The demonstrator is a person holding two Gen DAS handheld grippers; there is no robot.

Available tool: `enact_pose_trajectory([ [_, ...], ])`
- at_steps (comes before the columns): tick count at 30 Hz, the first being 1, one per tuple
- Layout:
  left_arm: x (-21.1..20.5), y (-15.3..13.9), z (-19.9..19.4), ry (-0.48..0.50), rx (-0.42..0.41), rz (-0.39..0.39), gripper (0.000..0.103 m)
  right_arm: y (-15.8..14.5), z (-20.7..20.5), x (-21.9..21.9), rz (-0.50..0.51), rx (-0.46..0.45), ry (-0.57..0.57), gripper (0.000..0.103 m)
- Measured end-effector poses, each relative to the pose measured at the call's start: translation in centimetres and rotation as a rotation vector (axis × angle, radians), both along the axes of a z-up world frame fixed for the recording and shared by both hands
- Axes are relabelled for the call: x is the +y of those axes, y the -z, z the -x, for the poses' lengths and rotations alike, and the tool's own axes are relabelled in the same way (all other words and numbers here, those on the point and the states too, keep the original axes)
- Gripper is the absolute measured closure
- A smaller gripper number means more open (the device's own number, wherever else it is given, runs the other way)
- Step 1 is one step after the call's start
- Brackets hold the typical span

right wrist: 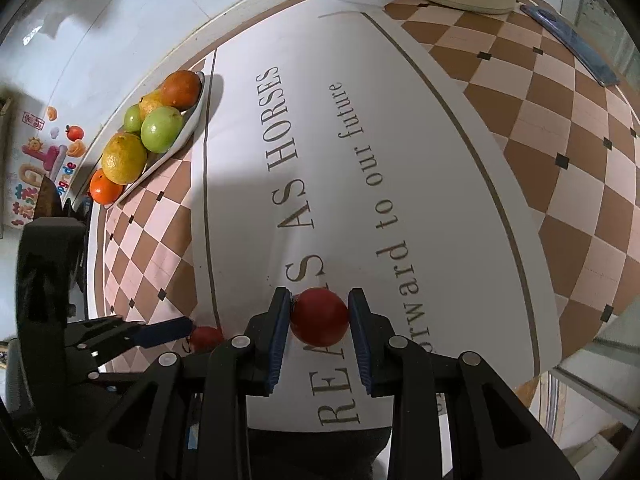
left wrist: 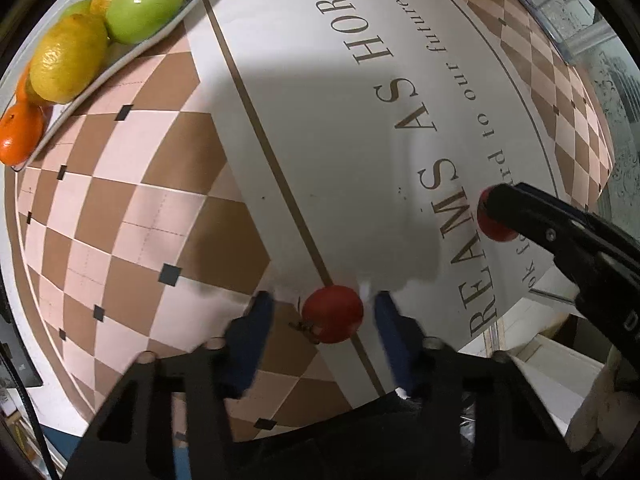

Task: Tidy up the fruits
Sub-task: 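Carry both cherry tomatoes toward the plate with both tools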

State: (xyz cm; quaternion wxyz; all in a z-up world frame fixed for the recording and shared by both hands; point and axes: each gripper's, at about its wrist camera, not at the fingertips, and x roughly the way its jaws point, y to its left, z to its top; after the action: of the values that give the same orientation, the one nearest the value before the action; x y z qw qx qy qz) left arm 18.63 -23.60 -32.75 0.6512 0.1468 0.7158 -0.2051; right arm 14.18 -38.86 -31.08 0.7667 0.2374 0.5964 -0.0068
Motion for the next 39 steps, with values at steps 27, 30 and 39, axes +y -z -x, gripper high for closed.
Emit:
enact_pose_trajectory([
  [27,15.7,-13.1,-10.6,-0.434,-0.255,0.180,0.073,-8.9,-11.8,10.4,-0.151,-0.205,-0.225,0.071],
  [30,18.2,-13.6,-12.6,-0.483,-0.283,0.170,0.073,-9.7,-13.7,13.4,-0.163,-0.218,-0.268,0.071],
  [39,18.2,-7.0,-13.4,-0.548,-0.115,0.238,0.061,-7.0,-12.0,11.6,-0.094,-0.127,-0.209,0.071],
])
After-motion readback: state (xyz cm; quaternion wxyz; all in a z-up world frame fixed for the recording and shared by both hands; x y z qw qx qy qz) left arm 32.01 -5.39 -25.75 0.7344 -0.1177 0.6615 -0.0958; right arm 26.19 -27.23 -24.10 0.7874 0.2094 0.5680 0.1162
